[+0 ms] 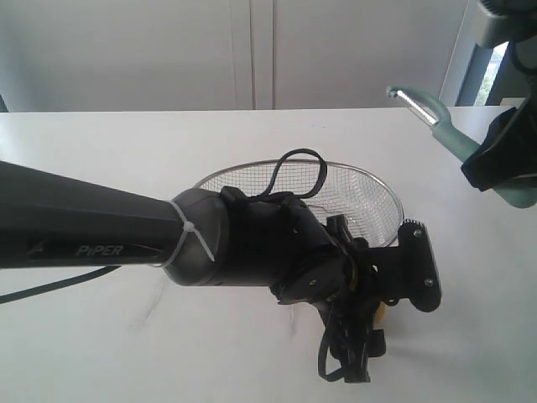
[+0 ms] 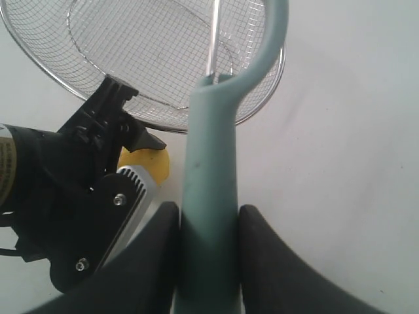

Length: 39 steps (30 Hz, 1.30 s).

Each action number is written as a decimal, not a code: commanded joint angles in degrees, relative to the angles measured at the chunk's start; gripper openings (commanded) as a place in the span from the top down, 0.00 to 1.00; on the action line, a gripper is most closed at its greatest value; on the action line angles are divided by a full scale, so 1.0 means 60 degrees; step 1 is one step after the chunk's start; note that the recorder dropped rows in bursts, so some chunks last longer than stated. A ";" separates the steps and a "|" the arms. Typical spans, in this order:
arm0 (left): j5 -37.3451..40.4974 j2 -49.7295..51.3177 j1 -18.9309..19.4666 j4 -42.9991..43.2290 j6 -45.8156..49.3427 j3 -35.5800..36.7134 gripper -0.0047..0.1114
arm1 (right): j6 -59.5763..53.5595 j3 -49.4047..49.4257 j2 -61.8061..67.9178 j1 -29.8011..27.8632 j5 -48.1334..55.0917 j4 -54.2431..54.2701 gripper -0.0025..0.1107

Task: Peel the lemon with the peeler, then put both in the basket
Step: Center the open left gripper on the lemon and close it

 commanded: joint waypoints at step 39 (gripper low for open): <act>0.2042 -0.1155 -0.0235 -0.0540 -0.0429 0.0059 0.96 | 0.0056 -0.0070 -0.0087 -0.0108 -0.0123 0.0043 0.98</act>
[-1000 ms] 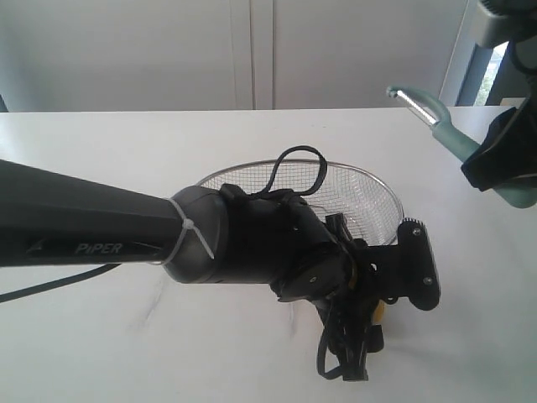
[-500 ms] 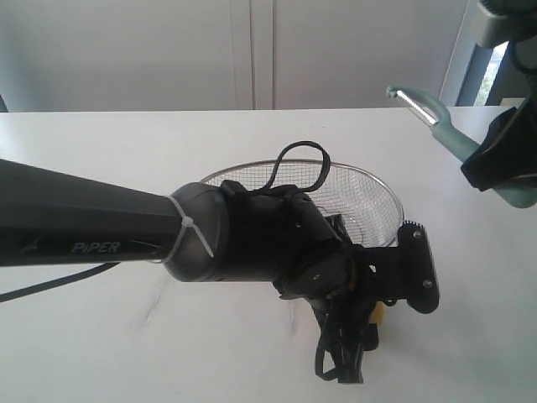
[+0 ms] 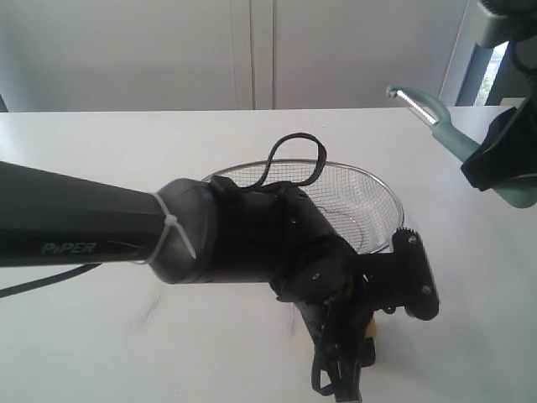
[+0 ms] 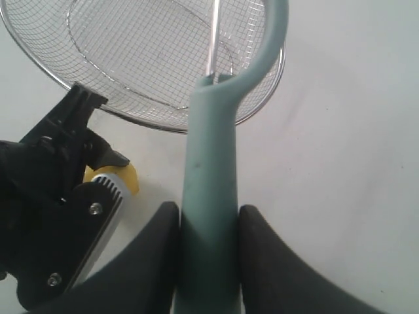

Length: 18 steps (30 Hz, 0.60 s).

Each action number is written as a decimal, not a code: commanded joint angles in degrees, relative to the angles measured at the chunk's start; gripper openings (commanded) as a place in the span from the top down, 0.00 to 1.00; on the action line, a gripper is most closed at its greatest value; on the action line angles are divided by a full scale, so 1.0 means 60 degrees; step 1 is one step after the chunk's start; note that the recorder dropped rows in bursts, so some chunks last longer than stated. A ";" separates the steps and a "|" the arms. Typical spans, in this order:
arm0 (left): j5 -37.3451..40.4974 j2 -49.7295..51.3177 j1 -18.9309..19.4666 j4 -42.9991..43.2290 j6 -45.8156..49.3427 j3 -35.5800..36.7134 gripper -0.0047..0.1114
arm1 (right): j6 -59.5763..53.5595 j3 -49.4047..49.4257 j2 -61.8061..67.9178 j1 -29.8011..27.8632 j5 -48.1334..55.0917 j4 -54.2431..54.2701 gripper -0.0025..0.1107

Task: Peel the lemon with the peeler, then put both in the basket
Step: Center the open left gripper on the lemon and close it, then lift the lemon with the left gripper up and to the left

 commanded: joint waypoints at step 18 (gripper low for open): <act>0.1808 -0.2989 0.1692 -0.1501 0.1018 0.0210 0.96 | 0.0056 -0.0070 -0.0087 -0.0108 -0.0629 -0.0019 0.98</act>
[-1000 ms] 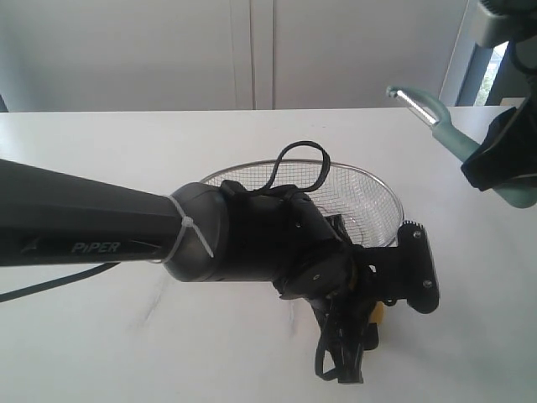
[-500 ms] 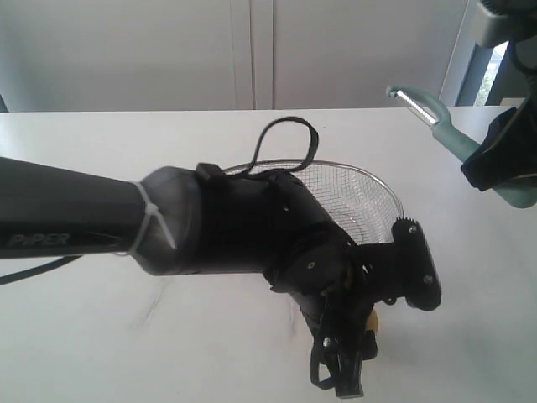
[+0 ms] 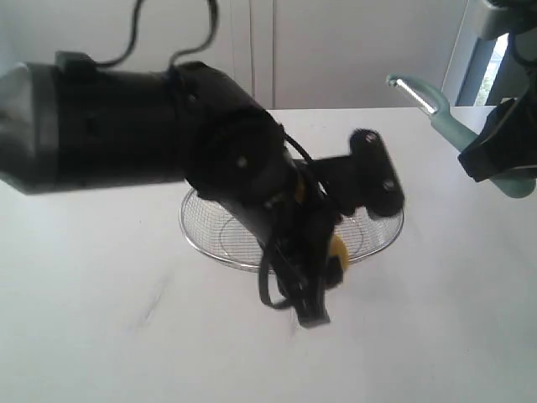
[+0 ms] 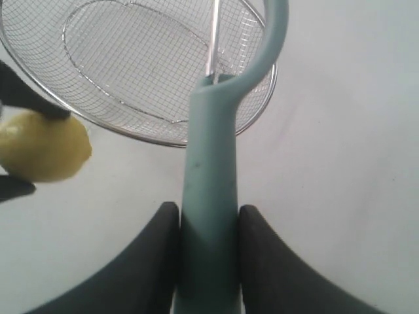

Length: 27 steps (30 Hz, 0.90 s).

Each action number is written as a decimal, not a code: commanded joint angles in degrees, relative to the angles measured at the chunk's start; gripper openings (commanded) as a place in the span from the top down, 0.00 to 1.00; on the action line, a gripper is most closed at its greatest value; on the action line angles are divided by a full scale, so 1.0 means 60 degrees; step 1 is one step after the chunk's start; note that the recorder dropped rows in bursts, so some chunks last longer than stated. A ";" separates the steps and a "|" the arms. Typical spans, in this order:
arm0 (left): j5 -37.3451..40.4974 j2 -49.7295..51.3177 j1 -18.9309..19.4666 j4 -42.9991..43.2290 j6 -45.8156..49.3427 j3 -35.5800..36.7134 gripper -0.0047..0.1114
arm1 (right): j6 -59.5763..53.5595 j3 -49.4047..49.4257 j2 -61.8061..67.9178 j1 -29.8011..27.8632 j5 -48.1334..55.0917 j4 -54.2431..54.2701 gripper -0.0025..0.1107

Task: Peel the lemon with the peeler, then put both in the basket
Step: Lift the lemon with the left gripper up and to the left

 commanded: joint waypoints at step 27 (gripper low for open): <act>0.6019 -0.3384 0.8828 -1.6205 1.4674 0.3848 0.96 | 0.0056 0.0739 0.0463 -0.0108 -0.1714 0.2549 0.98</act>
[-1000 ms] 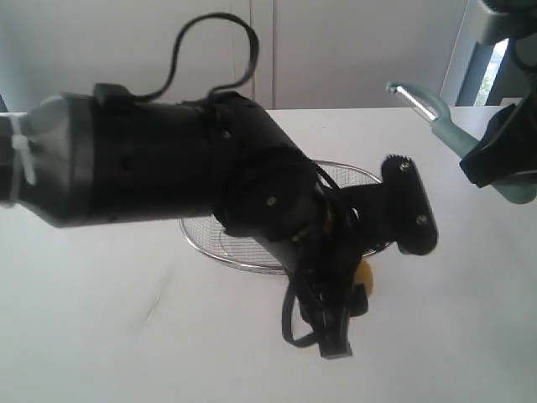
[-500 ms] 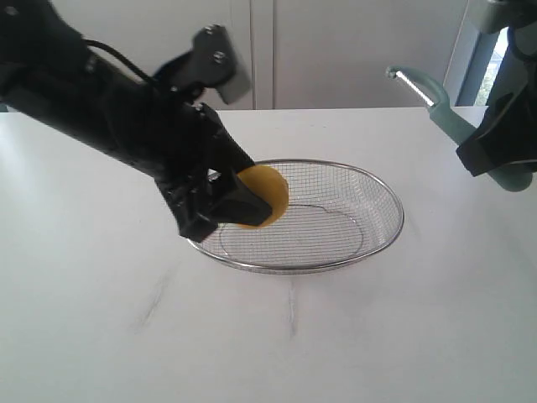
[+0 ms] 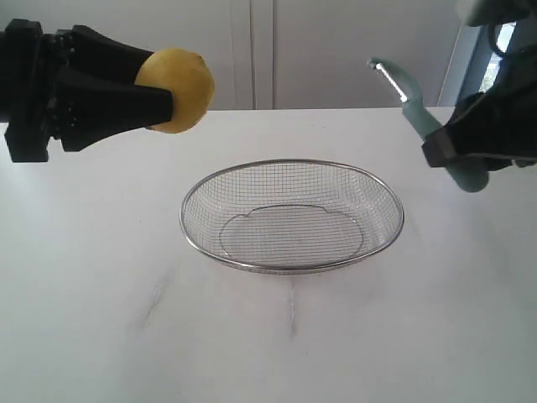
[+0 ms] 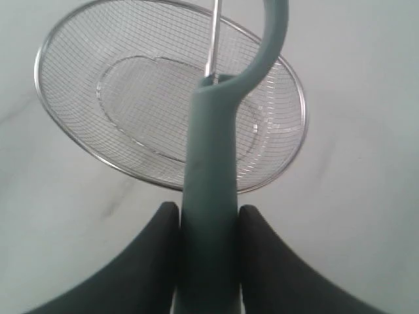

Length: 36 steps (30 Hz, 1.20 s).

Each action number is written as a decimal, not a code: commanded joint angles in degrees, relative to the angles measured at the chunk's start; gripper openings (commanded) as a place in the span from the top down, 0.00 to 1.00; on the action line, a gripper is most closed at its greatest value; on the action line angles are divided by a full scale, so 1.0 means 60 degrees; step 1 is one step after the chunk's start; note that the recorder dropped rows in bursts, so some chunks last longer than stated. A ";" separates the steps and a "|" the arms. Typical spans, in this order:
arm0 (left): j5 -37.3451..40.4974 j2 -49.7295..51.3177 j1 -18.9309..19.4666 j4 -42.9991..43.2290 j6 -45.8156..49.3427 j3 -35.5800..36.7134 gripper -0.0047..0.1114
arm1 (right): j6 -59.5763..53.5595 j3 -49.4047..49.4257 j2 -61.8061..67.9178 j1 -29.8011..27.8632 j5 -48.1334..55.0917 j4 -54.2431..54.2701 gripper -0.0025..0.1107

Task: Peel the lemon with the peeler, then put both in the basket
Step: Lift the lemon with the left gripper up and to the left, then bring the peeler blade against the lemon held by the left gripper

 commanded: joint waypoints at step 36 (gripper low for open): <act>-0.1591 -0.0125 -0.0063 0.0958 0.1071 0.0085 0.96 | -0.0617 0.0320 0.3488 0.2879 -0.1730 0.7193 0.98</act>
